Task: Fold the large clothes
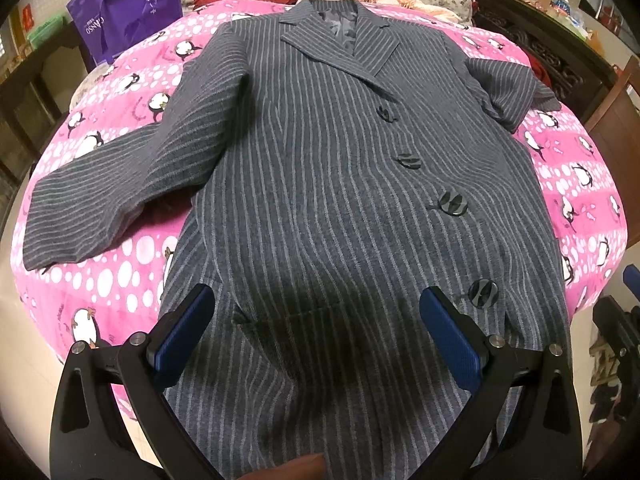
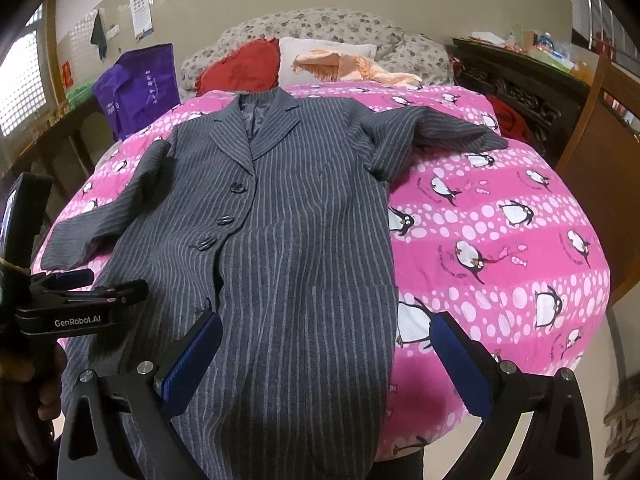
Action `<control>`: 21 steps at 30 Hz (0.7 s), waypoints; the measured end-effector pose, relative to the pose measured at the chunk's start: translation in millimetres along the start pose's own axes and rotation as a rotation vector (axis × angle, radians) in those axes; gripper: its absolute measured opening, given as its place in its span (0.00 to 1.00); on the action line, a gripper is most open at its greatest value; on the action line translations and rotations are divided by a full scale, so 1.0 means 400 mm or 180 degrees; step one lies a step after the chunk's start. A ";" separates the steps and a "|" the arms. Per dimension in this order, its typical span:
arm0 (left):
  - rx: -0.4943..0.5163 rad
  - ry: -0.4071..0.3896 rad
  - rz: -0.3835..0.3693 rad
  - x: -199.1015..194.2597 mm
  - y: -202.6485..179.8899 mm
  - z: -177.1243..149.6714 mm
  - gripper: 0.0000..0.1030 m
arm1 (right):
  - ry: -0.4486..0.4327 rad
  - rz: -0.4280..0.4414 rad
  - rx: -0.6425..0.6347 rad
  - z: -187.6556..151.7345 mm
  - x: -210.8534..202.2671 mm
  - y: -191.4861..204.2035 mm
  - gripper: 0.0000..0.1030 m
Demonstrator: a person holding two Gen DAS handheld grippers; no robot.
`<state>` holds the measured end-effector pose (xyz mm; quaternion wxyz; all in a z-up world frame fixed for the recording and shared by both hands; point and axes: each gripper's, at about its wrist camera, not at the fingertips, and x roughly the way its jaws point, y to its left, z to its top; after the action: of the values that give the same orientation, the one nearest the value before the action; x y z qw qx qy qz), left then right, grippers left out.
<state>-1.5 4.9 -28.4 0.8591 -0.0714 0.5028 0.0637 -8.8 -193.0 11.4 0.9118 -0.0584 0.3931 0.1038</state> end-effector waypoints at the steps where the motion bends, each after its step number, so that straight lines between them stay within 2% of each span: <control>1: -0.0001 -0.0005 0.0000 0.002 0.001 0.001 1.00 | 0.0004 -0.0003 -0.0015 0.004 0.004 0.002 1.00; 6: -0.0039 -0.0083 0.0030 0.013 0.024 0.040 1.00 | -0.0030 0.0029 -0.0072 0.066 0.031 0.009 1.00; 9: -0.0038 -0.0282 0.0146 0.023 0.035 0.094 1.00 | -0.0033 0.0030 -0.0020 0.120 0.068 0.011 1.00; 11: -0.0045 -0.0338 0.0255 0.042 0.041 0.136 1.00 | -0.0065 0.0010 0.0042 0.162 0.112 0.011 1.00; 15: -0.0086 -0.0435 0.0184 0.110 0.040 0.208 1.00 | -0.0048 -0.0142 -0.0027 0.232 0.250 0.035 1.00; 17: -0.0074 -0.0370 0.0176 0.168 0.037 0.213 1.00 | -0.0066 -0.0076 -0.0038 0.252 0.312 0.043 1.00; 19: -0.0088 -0.0212 0.0196 0.226 0.038 0.195 1.00 | -0.0060 0.0117 -0.0026 0.253 0.375 0.044 1.00; 20: -0.0104 -0.0260 0.0186 0.234 0.039 0.182 1.00 | -0.0034 0.0142 -0.0054 0.247 0.400 0.045 1.00; 21: -0.0106 -0.0433 0.0178 0.227 0.039 0.166 1.00 | 0.0045 0.0131 -0.0112 0.235 0.432 0.046 1.00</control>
<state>96.6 35.9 -76.3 0.8878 -0.0672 0.4440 0.1008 168.8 -132.6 -50.8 0.9055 -0.0670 0.3988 0.1290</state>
